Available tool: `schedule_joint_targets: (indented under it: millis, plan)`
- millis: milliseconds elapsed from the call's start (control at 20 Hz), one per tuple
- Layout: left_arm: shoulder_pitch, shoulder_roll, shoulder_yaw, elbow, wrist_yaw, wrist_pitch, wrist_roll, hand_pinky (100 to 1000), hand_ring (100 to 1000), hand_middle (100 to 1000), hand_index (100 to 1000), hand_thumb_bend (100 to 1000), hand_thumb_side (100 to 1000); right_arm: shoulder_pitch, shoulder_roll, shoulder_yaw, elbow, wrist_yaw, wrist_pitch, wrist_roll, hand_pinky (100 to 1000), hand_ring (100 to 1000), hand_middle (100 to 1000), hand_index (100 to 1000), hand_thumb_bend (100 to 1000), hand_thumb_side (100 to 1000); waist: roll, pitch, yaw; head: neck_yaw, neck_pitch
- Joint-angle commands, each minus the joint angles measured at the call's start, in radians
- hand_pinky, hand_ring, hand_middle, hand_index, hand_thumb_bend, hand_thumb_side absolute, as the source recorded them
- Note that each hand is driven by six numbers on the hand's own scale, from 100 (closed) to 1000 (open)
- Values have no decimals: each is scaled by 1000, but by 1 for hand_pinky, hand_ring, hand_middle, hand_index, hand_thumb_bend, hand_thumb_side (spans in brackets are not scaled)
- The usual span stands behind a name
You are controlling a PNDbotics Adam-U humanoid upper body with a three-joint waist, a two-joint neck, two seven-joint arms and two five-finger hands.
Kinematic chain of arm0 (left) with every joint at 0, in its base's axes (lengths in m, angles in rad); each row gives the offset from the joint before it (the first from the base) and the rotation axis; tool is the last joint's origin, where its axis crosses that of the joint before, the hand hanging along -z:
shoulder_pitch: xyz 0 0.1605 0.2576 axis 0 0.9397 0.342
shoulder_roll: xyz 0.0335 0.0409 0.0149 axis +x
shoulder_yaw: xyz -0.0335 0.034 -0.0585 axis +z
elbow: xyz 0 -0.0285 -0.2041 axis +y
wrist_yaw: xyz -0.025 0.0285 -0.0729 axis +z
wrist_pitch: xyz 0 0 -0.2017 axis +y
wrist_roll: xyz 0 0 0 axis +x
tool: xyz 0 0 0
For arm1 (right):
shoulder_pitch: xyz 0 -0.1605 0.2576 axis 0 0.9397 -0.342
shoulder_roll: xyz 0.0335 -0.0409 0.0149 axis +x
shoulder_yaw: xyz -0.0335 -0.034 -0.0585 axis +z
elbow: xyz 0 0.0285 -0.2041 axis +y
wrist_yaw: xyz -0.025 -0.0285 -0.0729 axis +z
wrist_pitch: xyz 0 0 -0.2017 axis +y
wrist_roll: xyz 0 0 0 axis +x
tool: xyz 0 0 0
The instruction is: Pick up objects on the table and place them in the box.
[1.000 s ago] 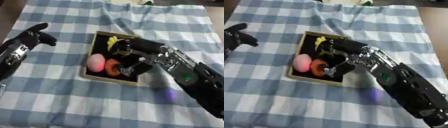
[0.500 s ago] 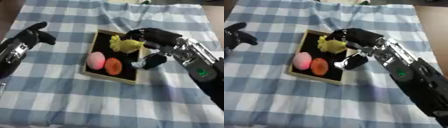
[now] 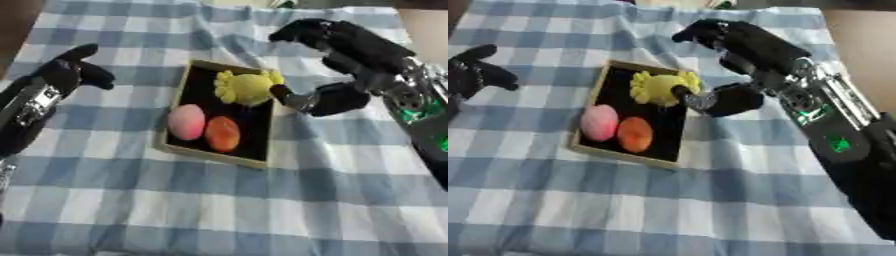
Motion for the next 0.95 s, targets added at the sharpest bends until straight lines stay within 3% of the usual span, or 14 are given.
schedule_joint_targets:
  millis: [50,500,950]
  plan:
    - [-10,16,12,-11,6,-1,1,959,760,717,1000,134,1000,15,-21,-47,-61,-61,25,-62,890,825,821,928,204,662,5,-17,-8,7,-2]
    - [-7,11,13,-18,19,-6,-1,960,760,715,1000,139,994,83,40,-103,-75,-228,53,-249,870,798,787,913,113,634,10,-17,-43,23,-6]
    - [3,7,11,-28,47,-16,-4,961,759,713,1000,145,989,118,88,-116,-75,-287,61,-308,865,792,785,913,100,644,13,-18,-53,22,-1]
